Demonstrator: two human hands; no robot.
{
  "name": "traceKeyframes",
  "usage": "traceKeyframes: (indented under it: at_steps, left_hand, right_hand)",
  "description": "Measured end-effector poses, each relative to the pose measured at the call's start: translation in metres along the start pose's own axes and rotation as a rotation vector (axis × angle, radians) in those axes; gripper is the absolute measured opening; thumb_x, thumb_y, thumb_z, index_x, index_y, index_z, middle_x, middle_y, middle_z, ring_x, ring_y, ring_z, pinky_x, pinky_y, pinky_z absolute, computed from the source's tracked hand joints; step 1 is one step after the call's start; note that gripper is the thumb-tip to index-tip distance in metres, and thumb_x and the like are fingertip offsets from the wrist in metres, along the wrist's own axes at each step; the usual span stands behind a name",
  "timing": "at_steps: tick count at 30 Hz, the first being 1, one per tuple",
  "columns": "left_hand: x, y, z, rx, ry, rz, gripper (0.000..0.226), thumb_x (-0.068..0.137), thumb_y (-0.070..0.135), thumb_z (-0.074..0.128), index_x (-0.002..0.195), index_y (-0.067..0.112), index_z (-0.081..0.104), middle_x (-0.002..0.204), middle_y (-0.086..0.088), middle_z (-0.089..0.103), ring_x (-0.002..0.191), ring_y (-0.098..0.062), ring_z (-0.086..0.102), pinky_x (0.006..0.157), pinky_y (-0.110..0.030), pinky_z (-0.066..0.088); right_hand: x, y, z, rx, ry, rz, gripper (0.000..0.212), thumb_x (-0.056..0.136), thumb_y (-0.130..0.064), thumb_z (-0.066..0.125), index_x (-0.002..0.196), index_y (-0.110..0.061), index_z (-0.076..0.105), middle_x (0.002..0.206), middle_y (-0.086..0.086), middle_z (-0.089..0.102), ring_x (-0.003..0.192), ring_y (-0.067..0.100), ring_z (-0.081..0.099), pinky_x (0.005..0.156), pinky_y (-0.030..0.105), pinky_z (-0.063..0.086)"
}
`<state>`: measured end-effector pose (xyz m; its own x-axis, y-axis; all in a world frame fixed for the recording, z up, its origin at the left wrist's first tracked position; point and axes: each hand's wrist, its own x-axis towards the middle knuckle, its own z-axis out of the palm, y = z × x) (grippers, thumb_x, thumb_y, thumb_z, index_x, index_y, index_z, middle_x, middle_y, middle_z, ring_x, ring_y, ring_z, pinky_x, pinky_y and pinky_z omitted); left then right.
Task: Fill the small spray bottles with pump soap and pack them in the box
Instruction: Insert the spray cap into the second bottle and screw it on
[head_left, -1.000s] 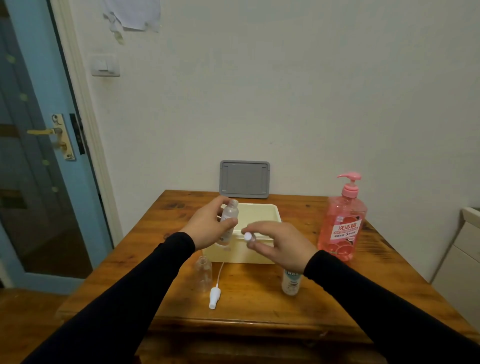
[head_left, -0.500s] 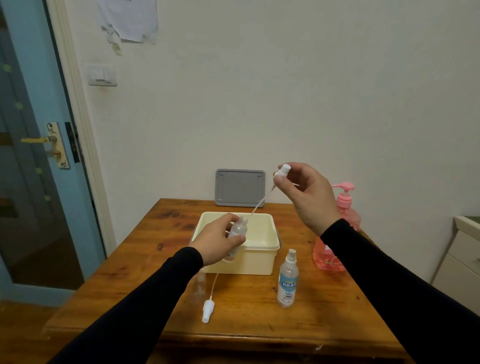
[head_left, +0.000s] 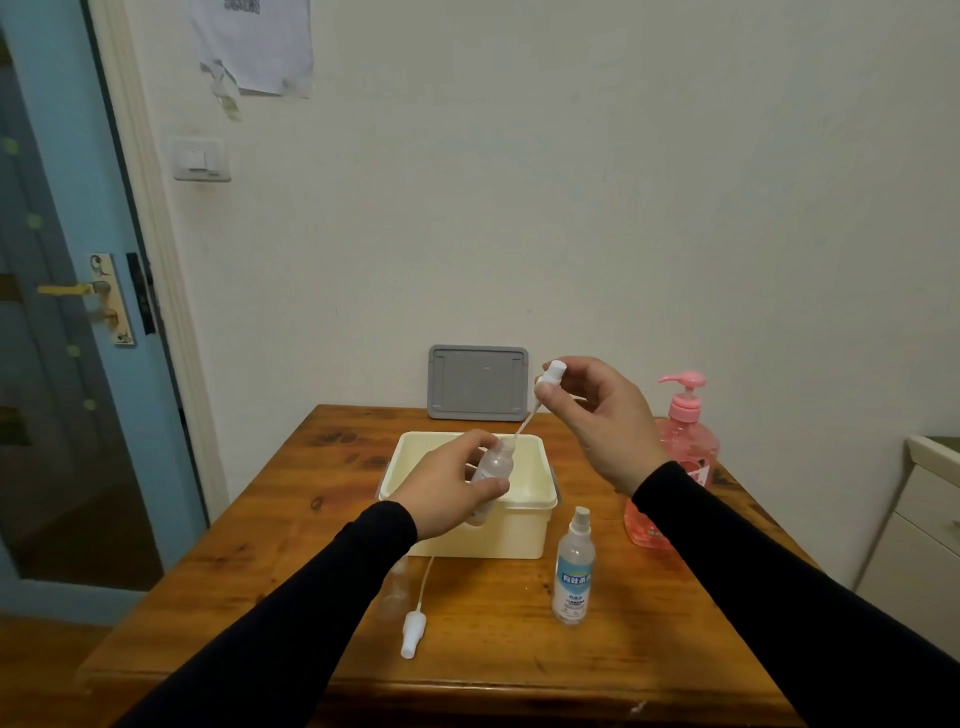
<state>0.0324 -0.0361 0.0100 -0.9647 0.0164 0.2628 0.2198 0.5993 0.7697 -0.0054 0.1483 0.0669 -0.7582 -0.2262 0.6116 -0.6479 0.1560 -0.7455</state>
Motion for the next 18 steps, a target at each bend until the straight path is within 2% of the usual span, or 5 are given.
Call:
traceKeyframes:
  at_steps: [6,11,18]
  left_hand:
    - [0.003,0.011,0.002,-0.043,0.009,0.055,0.040,0.084,0.039,0.067,0.117,0.038,0.045,0.104,0.017,0.057,0.091,-0.004,0.057,0.066,-0.014,0.049]
    - [0.005,0.018,0.003,-0.055,0.028,0.066,0.036,0.082,0.041,0.068,0.112,0.036,0.049,0.100,0.020,0.058,0.089,-0.002,0.058,0.065,-0.013,0.047]
    - [0.005,0.017,0.005,-0.060,0.018,0.079,0.034,0.083,0.042,0.066,0.113,0.040,0.050,0.101,0.021,0.059,0.091,-0.003,0.058,0.068,-0.015,0.048]
  right_hand:
    - [-0.007,0.013,0.004,0.007,-0.101,0.061,0.027,0.086,-0.032,0.066,0.112,-0.027,0.061,0.103,-0.012,0.068,0.096,0.000,0.063,0.088,0.029,0.053]
    - [-0.010,0.019,0.004,0.084,-0.155,0.133,0.032,0.086,-0.030,0.066,0.117,-0.019,0.062,0.107,-0.005,0.069,0.102,0.009,0.063,0.094,0.039,0.050]
    - [-0.012,0.022,-0.003,0.183,-0.195,0.188,0.030,0.088,-0.024,0.064,0.117,-0.017,0.062,0.108,-0.001,0.070,0.104,0.014,0.064,0.096,0.044,0.048]
